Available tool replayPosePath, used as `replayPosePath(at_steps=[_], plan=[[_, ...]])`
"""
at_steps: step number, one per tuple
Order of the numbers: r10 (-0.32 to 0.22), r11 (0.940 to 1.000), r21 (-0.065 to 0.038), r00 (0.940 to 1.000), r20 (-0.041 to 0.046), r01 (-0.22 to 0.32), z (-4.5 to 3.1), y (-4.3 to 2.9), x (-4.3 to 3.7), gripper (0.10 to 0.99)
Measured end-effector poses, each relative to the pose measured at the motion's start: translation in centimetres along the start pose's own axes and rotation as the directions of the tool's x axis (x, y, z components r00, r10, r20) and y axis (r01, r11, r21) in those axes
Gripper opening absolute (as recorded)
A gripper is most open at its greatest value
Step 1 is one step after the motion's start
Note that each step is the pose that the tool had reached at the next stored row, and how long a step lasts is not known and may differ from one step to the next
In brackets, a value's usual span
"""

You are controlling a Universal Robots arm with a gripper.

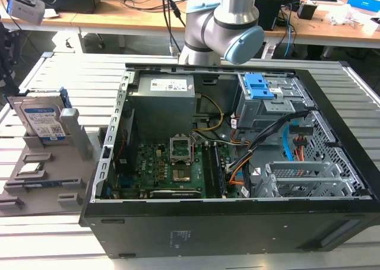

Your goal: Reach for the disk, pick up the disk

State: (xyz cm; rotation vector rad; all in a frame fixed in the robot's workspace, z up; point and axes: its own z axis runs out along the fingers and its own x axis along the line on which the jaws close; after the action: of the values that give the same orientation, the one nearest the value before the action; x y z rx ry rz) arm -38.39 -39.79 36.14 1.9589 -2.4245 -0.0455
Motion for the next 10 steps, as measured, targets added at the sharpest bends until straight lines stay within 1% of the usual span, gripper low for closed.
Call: replayPosePath(at_steps=[7, 10], plan=[[0.006, 1.0, 0.0, 1.0, 0.0003, -0.006, 0.0, 0.0, 0.0, 0.114], [0.007, 1.0, 0.0, 1.0, 0.0003, -0.007, 0.0, 0.0, 0.0, 0.294]])
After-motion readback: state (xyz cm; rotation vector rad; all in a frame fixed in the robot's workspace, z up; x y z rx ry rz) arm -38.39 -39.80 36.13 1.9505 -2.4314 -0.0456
